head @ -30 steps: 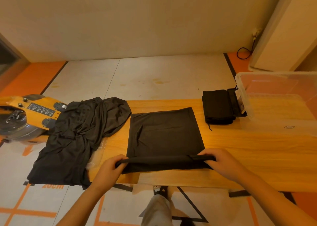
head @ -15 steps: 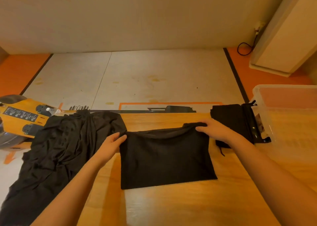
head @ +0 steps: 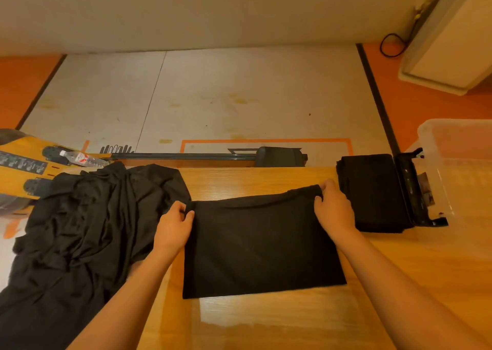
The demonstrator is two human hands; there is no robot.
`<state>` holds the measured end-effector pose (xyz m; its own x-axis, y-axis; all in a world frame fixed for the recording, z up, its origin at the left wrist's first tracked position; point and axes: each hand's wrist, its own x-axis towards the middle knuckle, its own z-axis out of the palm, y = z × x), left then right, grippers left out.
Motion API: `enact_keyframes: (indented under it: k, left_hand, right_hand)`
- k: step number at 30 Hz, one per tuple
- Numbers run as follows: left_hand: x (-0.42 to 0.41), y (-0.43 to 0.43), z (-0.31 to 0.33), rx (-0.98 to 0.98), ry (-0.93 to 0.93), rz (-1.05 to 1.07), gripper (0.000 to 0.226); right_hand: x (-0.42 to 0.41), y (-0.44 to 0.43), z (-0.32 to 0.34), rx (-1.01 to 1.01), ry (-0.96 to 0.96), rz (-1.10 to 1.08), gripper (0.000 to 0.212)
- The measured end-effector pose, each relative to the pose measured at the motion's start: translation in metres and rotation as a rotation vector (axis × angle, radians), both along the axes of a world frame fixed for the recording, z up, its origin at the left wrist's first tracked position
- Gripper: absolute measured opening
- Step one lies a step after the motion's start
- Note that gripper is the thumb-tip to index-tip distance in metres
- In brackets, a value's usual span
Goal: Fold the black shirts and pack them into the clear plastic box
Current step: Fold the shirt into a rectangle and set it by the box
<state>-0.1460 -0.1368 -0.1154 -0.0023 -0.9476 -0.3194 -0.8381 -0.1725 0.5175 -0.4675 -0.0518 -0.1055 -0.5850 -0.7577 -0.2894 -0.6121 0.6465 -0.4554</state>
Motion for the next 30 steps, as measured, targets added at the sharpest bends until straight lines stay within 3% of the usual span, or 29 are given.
enact_keyframes:
  k: [2, 5, 7, 9, 11, 13, 20, 30]
  left_hand:
    - [-0.007, 0.001, 0.004, -0.047, -0.108, 0.023, 0.021]
    - [-0.024, 0.020, 0.016, -0.291, -0.165, 0.023, 0.036]
    - [-0.044, 0.045, 0.018, -0.420, -0.088, -0.126, 0.036]
    - [-0.064, 0.072, 0.006, -0.417, -0.047, -0.387, 0.044]
    - [-0.076, 0.087, -0.017, -0.383, -0.097, -0.600, 0.051]
    - [-0.077, 0.088, -0.034, -0.360, -0.146, -0.675, 0.053]
    - [-0.066, 0.078, -0.047, -0.280, -0.361, -0.421, 0.082]
    - [-0.040, 0.058, -0.045, -0.263, -0.371, -0.221, 0.085]
  right_hand:
    - [0.006, 0.002, 0.003, -0.043, 0.091, 0.034, 0.040]
    - [0.026, 0.012, 0.006, -0.143, 0.305, 0.171, 0.048]
    - [0.050, 0.021, 0.002, -0.219, 0.353, 0.318, 0.045]
    - [0.077, 0.029, -0.011, -0.233, 0.342, 0.532, 0.042]
    - [0.094, 0.032, -0.028, -0.136, 0.359, 0.740, 0.042]
    - [0.095, 0.030, -0.040, -0.034, 0.361, 0.823, 0.053]
    - [0.070, 0.023, -0.054, 0.026, 0.409, 0.579, 0.060]
    - [0.024, 0.029, -0.063, 0.070, 0.434, 0.340, 0.064]
